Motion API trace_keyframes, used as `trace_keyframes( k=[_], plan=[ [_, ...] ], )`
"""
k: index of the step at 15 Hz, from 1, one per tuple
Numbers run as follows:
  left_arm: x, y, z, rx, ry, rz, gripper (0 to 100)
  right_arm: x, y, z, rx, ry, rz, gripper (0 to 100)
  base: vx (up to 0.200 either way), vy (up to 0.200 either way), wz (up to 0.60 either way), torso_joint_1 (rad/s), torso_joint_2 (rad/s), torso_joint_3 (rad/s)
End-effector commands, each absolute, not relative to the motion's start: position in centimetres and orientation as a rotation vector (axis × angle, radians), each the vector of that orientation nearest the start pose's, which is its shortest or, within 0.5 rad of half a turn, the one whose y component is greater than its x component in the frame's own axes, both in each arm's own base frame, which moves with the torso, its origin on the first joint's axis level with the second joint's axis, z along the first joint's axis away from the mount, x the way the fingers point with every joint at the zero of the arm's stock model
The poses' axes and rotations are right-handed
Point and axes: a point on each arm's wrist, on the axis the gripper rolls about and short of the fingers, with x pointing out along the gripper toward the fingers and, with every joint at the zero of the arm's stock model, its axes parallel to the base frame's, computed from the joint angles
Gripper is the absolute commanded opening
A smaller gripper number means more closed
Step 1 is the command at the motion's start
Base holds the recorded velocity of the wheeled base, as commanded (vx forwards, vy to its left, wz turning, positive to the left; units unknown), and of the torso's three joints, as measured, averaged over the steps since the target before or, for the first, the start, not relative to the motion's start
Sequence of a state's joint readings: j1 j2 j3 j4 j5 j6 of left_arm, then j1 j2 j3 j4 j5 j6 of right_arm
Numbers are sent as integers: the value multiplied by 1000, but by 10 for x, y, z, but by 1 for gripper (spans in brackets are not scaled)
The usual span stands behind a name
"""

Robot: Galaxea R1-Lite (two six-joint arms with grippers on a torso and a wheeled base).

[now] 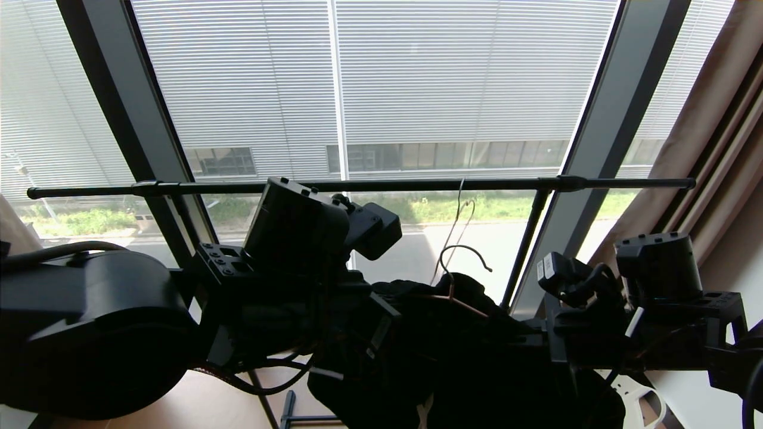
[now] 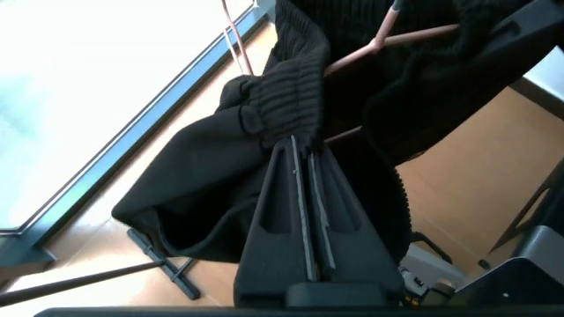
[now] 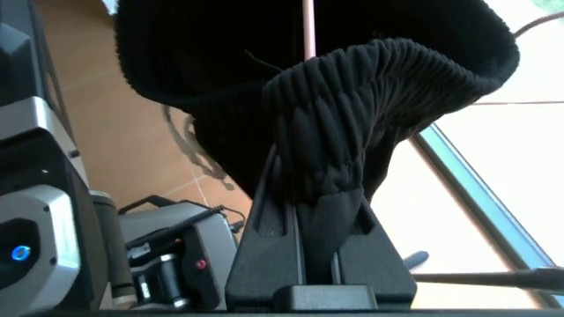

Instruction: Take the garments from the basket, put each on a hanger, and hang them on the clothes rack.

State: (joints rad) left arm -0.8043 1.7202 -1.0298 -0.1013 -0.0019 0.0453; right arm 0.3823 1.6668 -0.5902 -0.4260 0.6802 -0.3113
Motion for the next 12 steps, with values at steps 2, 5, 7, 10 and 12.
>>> trace_keyframes(
  k=[2, 5, 7, 10, 12],
  plan=[
    [218, -223, 183, 313, 538, -739, 0, 236, 102, 118, -120, 499, 1160, 0, 0, 0, 0, 0, 0, 0],
    [223, -219, 185, 312, 526, -710, 0, 239, 95, 117, -63, 486, 1228, 0, 0, 0, 0, 0, 0, 0],
    [223, -219, 185, 313, 526, -708, 0, 239, 93, 118, -53, 481, 1240, 0, 0, 0, 0, 0, 0, 0],
    [214, -225, 186, 317, 519, -747, 0, 244, 95, 108, -51, 476, 1246, 0, 0, 0, 0, 0, 0, 0],
    [207, -226, 185, 325, 521, -766, 0, 245, 95, 106, -55, 458, 1248, 0, 0, 0, 0, 0, 0, 0]
  ],
)
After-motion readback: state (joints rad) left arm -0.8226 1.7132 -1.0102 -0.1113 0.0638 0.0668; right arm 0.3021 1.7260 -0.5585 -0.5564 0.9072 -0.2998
